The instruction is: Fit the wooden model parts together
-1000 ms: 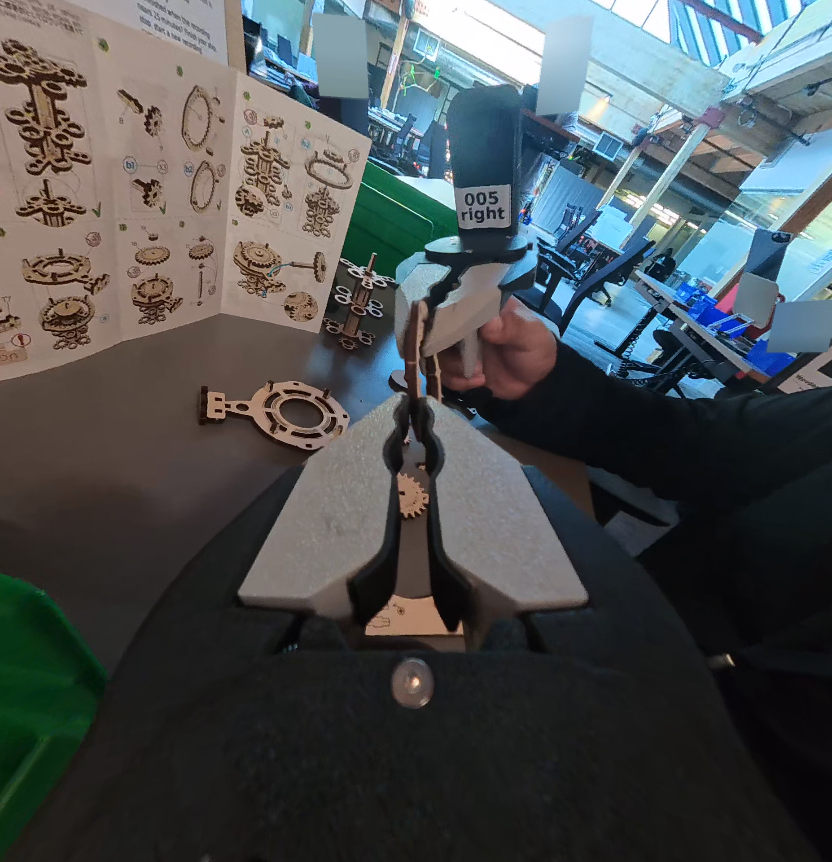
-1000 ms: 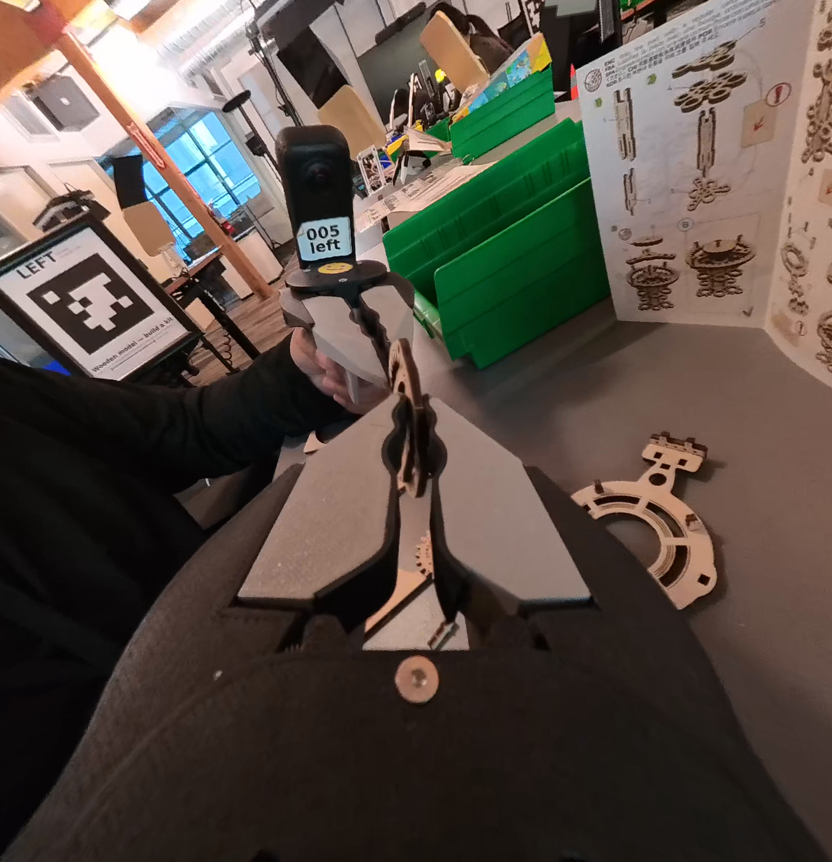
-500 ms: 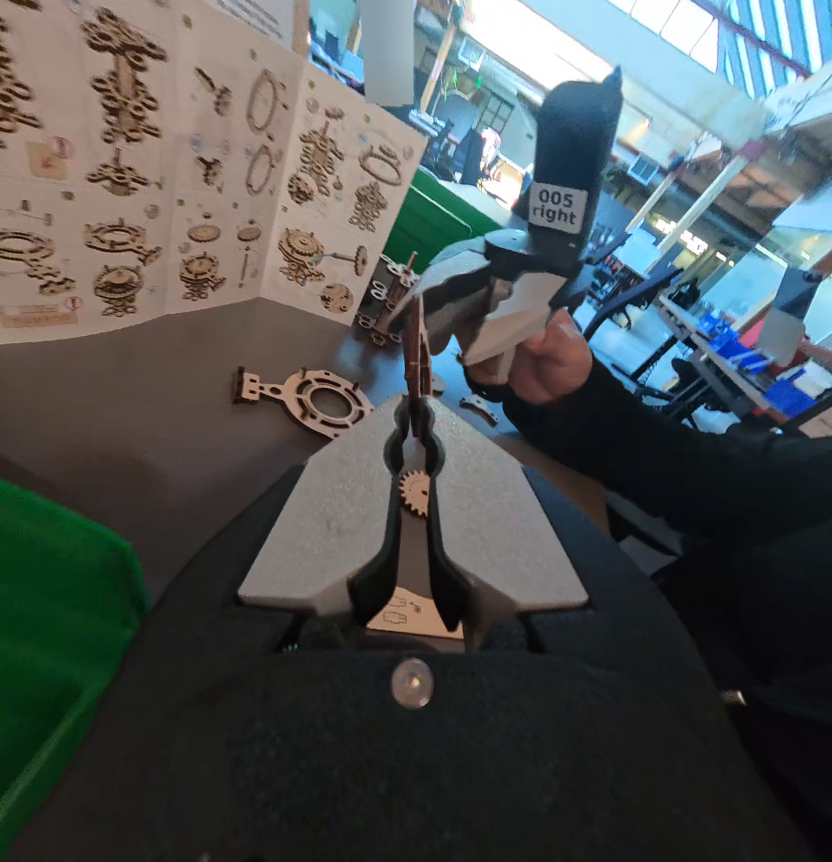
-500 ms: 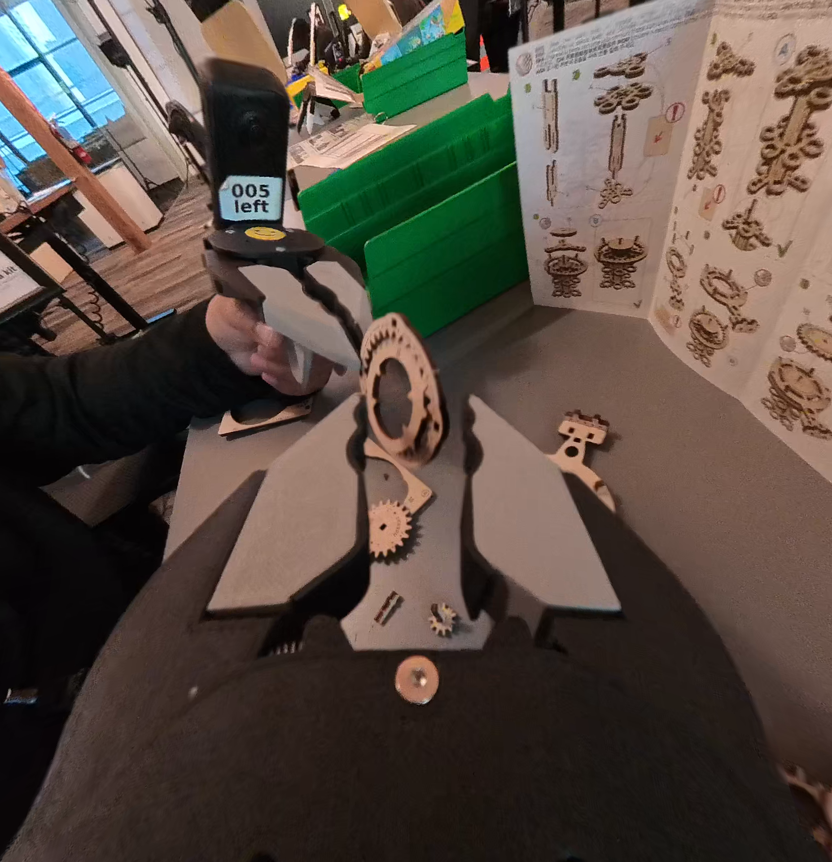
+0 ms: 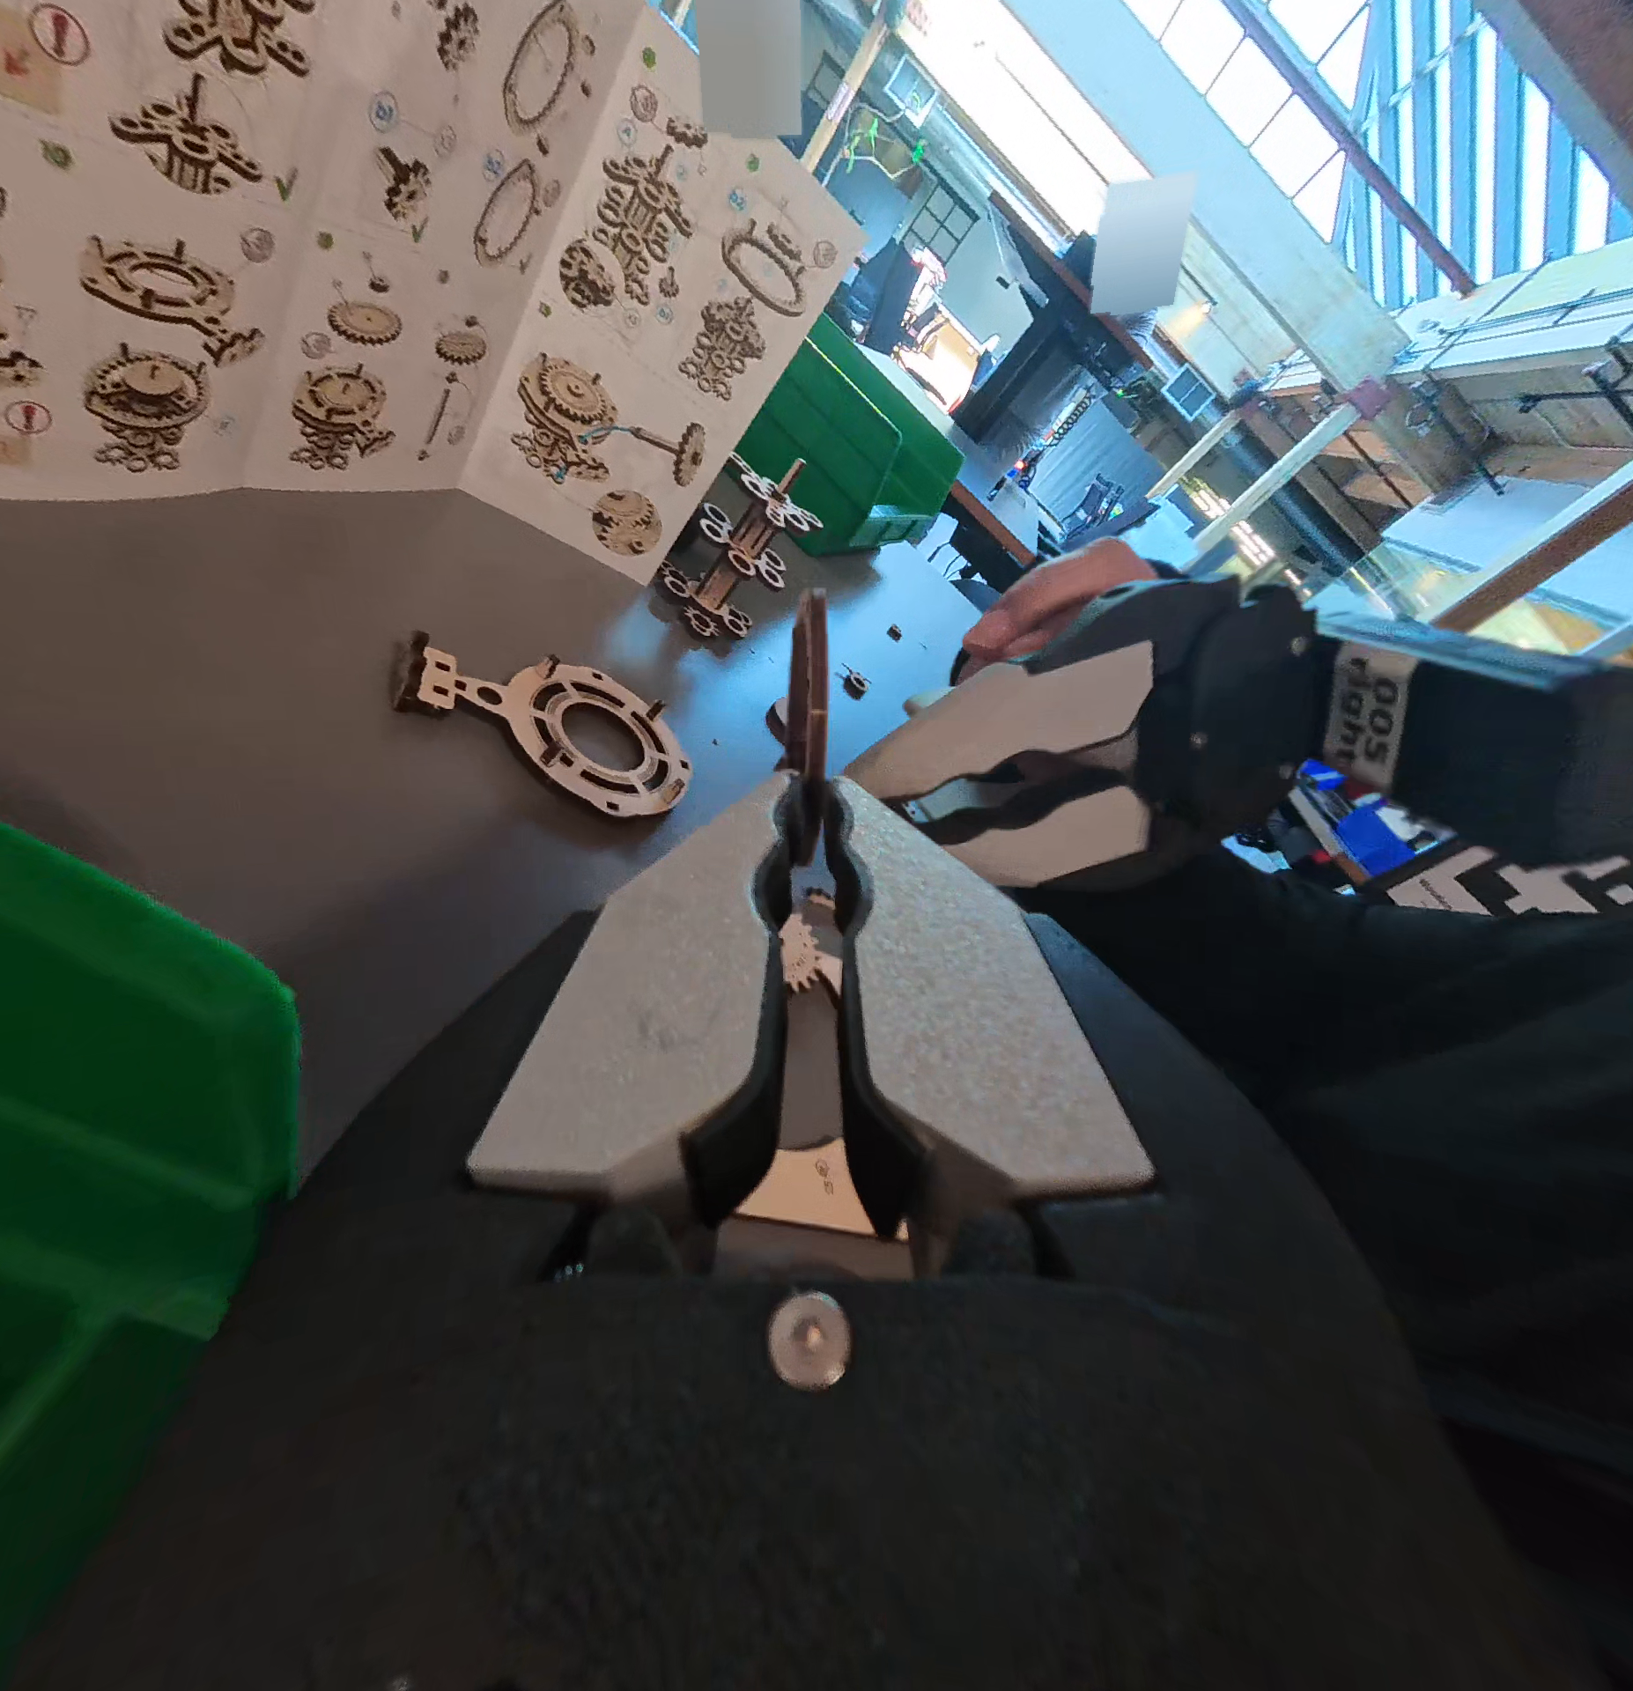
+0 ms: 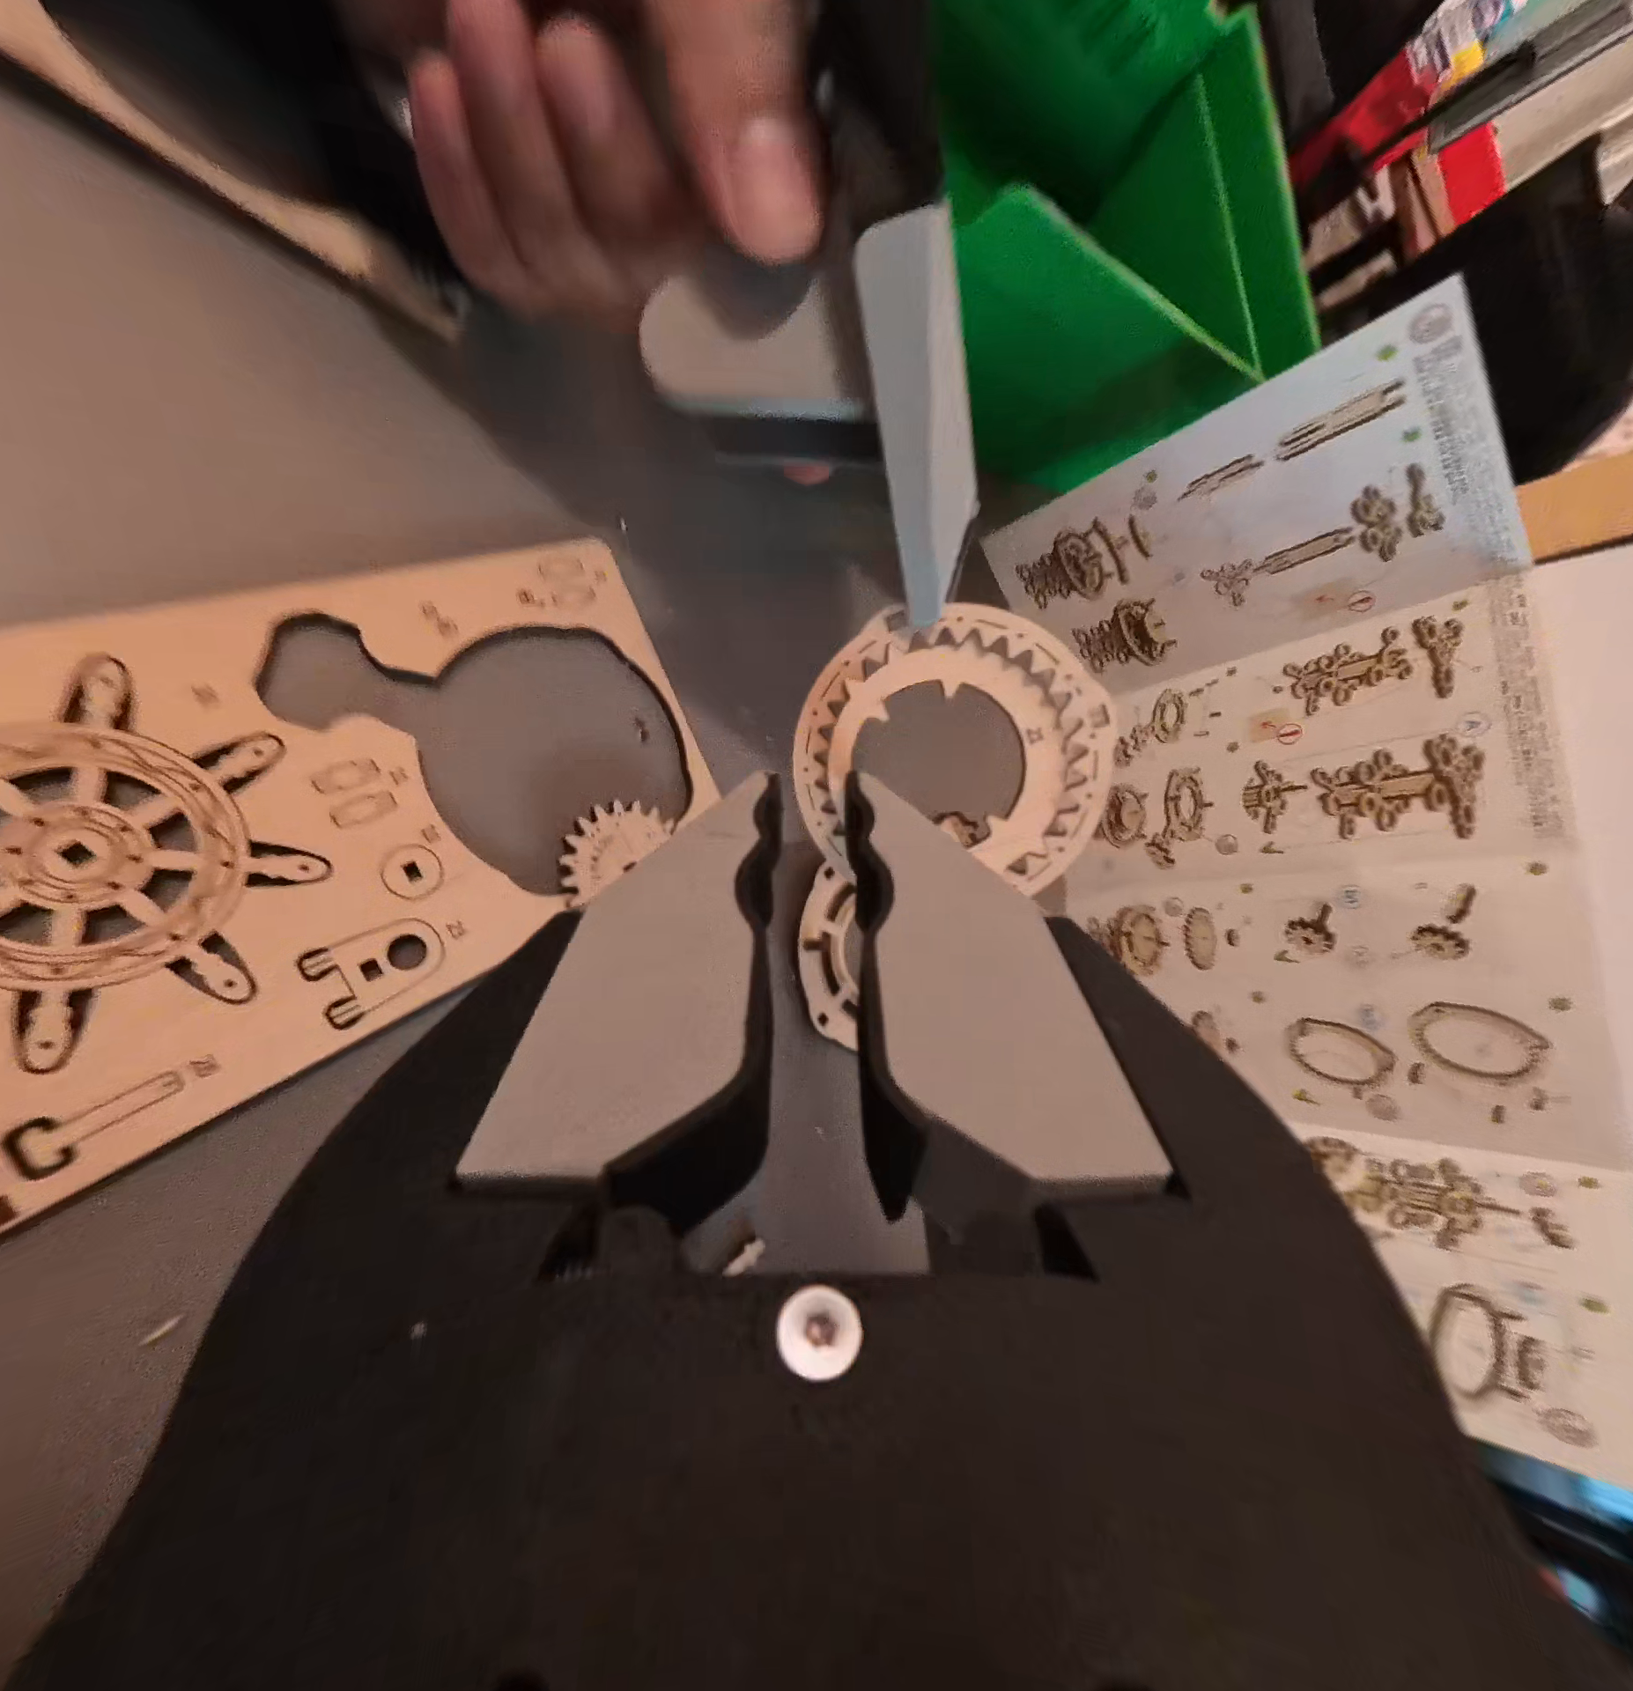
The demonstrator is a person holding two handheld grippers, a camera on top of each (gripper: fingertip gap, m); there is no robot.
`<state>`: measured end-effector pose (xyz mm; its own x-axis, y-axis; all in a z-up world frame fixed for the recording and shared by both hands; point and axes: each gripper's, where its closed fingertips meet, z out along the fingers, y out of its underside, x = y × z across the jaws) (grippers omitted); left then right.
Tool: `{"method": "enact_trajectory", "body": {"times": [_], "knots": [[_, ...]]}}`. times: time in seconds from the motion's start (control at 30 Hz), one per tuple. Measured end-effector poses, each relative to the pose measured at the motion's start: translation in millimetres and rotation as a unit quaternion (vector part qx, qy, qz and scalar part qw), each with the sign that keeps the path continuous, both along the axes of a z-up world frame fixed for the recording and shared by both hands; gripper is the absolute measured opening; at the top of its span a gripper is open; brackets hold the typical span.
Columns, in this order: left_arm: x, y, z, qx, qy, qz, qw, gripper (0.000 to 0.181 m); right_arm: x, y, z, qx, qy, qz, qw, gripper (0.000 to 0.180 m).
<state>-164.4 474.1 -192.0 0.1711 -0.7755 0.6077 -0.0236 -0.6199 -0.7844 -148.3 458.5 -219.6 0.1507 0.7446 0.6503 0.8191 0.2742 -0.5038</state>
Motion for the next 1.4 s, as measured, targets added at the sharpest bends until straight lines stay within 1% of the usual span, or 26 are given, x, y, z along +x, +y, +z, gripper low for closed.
{"method": "enact_trajectory", "body": {"times": [0.07,0.1,0.17,0.2,0.27,0.33,0.4,0.43,0.47,0.5,0.57,0.7,0.8,0.87,0.93,1.03,1.07,1.1,1.17,1.2,1.23,1.27,1.3,1.37,1.4], "knots": [[2,-3,-1,0.0,0.005,-0.008,1.0,0.0,0,2,-4,0.02,-0.031,-0.007,0.999,0.006],[3,-6,-3,0.001,0.01,-0.014,1.0,0.0,0,4,-4,0.029,-0.042,-0.012,0.999,0.0],[3,-6,-4,-0.001,0.012,-0.016,1.0,0.0,1,5,1,0.041,-0.051,-0.015,0.998,0.001],[3,-7,-4,-0.006,0.01,-0.018,1.0,0.0,0,4,2,0.039,-0.052,-0.011,0.998,0.006],[4,-8,-2,-0.015,0.001,-0.023,1.0,0.0,0,2,1,0.035,-0.053,-0.008,0.998,0.009],[5,-11,0,-0.029,-0.013,-0.031,0.999,0.0,1,4,-2,0.039,-0.063,-0.013,0.997,0.021],[6,-13,3,-0.032,-0.021,-0.038,0.999,0.0,-1,1,-8,0.026,-0.064,-0.008,0.998,0.025],[7,-16,5,-0.032,-0.027,-0.045,0.998,0.0,-2,1,-10,0.016,-0.062,-0.008,0.998,0.024],[7,-17,7,-0.031,-0.031,-0.046,0.998,0.0,-2,1,-13,0.008,-0.06,-0.01,0.998,0.014],[7,-17,8,-0.025,-0.027,-0.045,0.998,0.0,-1,2,-14,0.002,-0.055,-0.013,0.998,0.012],[8,-18,7,0.014,-0.008,-0.039,0.999,0.0,-4,-1,-16,-0.025,-0.033,-0.005,0.999,0.011],[8,-16,0,0.137,0.067,-0.015,0.988,0.0,-6,-8,-16,-0.121,0.038,0.009,0.992,0.011],[11,-23,4,0.155,0.064,-0.027,0.985,0.0,-8,-17,-15,-0.217,0.097,0.025,0.971,0.009],[11,-21,4,0.187,0.077,-0.02,0.979,0.001,-10,-22,-12,-0.261,0.129,0.034,0.956,0.008],[11,-20,3,0.247,0.105,-0.009,0.963,0.001,-11,-27,-9,-0.305,0.158,0.042,0.938,0.008],[13,-18,4,0.339,0.146,0.015,0.929,0.002,-10,-31,-4,-0.365,0.195,0.052,0.909,0.008],[13,-16,5,0.342,0.15,0.028,0.927,0.002,-9,-27,-3,-0.366,0.204,0.046,0.907,0.009],[13,-13,6,0.319,0.141,0.038,0.936,0.002,-9,-23,-4,-0.355,0.209,0.034,0.91,0.009],[9,-8,4,0.236,0.112,0.041,0.964,0.0,-6,-12,-9,-0.306,0.19,0.001,0.933,0.008],[7,-6,1,0.197,0.104,0.033,0.974,0.006,-6,-11,-9,-0.284,0.18,0.001,0.942,0.008],[6,-7,1,0.174,0.09,0.024,0.98,0.005,-7,-13,-7,-0.275,0.179,0.006,0.945,0.008],[6,-10,3,0.165,0.075,0.014,0.983,0.002,-9,-14,-5,-0.272,0.184,0.009,0.944,0.008],[8,-14,2,0.157,0.071,0.002,0.985,0.004,-9,-12,-4,-0.268,0.188,0.006,0.945,0.008],[15,-20,-9,0.137,0.093,-0.021,0.986,0.018,-8,-9,1,-0.256,0.198,0.003,0.946,0.008],[18,-23,-11,0.139,0.095,-0.031,0.985,0.017,-8,-9,2,-0.254,0.202,0.004,0.946,0.008]]}}
